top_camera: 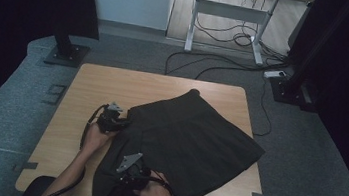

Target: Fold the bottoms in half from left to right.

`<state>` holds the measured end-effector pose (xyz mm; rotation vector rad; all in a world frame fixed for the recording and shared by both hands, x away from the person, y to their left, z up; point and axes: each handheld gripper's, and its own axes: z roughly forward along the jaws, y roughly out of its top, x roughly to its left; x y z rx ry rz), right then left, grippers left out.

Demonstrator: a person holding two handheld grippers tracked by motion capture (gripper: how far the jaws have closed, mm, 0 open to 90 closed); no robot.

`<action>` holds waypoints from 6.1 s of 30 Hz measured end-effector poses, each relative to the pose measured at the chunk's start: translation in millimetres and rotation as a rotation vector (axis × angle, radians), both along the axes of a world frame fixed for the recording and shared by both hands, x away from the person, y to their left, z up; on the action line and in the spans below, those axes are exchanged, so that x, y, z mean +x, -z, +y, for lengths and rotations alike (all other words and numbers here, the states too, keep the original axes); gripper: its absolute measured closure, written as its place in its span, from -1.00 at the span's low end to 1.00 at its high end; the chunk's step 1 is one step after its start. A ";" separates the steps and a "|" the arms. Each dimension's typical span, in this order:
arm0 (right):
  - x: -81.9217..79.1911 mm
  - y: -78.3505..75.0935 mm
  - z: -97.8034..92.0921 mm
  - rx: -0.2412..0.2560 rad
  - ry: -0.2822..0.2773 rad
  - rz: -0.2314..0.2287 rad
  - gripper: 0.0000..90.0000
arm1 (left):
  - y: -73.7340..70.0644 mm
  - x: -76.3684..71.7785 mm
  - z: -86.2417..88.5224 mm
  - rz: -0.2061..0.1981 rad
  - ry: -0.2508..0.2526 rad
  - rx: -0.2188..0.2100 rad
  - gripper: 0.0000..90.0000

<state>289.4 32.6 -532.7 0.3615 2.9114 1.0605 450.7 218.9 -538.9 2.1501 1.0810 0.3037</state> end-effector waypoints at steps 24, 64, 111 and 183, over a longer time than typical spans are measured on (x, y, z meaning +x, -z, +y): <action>-5.5 -7.0 66.4 0.024 -0.051 -0.041 0.85 | -9.0 -3.9 63.9 0.004 -0.127 0.087 0.83; 14.5 -135.8 -180.8 0.297 0.352 -0.241 0.86 | -157.0 53.3 -111.6 -0.338 0.078 -0.110 0.93; 69.1 -43.0 -288.2 0.153 0.708 -0.083 0.16 | -67.6 93.9 -188.8 -0.287 0.065 -0.017 0.20; 130.1 -22.2 -346.4 -0.045 0.958 -0.038 -0.31 | -4.4 -64.7 -168.2 -0.117 0.244 0.098 -0.73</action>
